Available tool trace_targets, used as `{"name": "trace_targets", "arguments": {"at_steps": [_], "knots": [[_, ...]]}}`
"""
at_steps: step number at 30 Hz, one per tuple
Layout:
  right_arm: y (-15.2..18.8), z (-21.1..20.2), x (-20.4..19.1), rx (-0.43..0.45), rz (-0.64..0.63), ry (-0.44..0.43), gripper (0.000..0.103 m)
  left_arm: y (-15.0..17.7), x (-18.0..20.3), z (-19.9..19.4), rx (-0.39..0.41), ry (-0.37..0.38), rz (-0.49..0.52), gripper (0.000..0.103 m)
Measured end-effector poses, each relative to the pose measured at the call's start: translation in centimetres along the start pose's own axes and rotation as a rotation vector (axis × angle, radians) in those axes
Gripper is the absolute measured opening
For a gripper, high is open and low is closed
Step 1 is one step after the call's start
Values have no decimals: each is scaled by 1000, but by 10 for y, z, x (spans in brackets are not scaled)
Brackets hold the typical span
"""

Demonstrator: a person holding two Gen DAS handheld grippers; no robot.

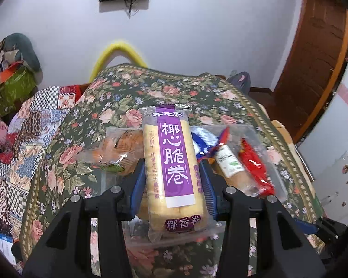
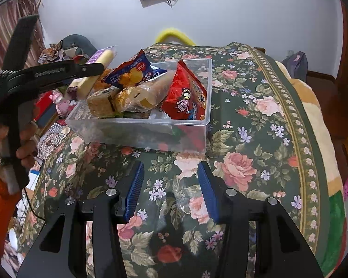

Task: Organize snacks
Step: 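Lower the coconut roll into the clear box and open the left tool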

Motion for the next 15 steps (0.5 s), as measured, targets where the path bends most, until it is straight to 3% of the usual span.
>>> {"name": "trace_targets", "arguments": {"at_steps": [15], "knots": [[-1, 4, -5, 11, 6, -19, 45, 19, -4, 15, -26, -11, 39, 45]]}}
Point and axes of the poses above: each gripper's, at about its wrist camera, not at the fingertips, and z roughly the way its jaws point, x to its right, y to its underside, the point moved 6 cm from there along z, roughly the way its jaws point, and after that the axes turned 11 degrees about -z, right-handed, at the moved point
